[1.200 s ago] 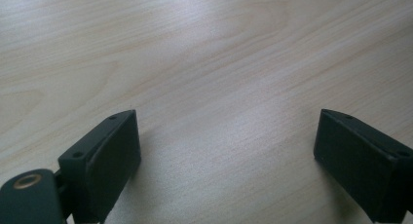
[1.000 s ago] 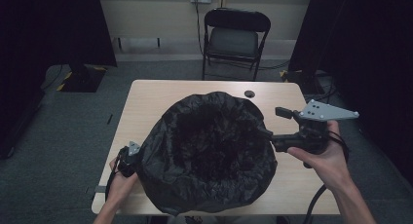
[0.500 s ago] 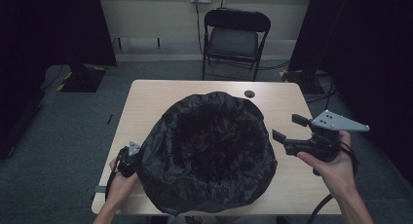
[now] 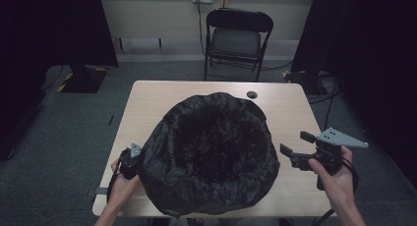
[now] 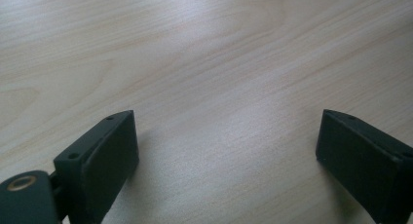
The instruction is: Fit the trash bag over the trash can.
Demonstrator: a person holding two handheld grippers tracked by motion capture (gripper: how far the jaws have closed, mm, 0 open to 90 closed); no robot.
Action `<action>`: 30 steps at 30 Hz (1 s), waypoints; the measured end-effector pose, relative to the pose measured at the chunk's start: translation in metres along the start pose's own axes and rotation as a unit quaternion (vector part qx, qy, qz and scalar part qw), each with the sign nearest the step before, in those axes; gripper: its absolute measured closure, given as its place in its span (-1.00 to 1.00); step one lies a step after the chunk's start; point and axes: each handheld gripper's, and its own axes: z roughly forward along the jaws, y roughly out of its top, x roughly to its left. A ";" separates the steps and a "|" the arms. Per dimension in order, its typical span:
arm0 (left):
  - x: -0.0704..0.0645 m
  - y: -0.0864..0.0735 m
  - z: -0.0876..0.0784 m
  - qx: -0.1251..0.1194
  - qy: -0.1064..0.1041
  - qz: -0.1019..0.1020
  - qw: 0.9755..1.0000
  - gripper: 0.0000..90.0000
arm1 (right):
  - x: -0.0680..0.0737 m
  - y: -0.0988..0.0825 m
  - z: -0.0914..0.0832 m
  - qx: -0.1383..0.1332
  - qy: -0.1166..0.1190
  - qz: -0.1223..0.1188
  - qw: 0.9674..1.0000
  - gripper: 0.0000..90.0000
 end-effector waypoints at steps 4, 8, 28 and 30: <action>0.000 0.000 0.000 0.000 -0.001 0.000 1.000 -0.84 | -0.006 -0.012 0.001 0.006 -0.011 0.008 1.000 -0.74; 0.000 0.000 0.000 0.001 -0.001 0.000 1.000 -0.85 | -0.010 -0.024 0.001 0.019 -0.024 0.003 1.000 -0.74; -0.003 0.000 0.001 0.003 -0.005 0.005 1.000 -0.90 | -0.036 -0.074 0.015 0.052 -0.049 0.032 0.997 -0.74; -0.003 0.000 0.001 0.003 -0.005 0.005 1.000 -0.90 | -0.039 -0.079 0.017 0.056 -0.055 0.034 0.996 -0.73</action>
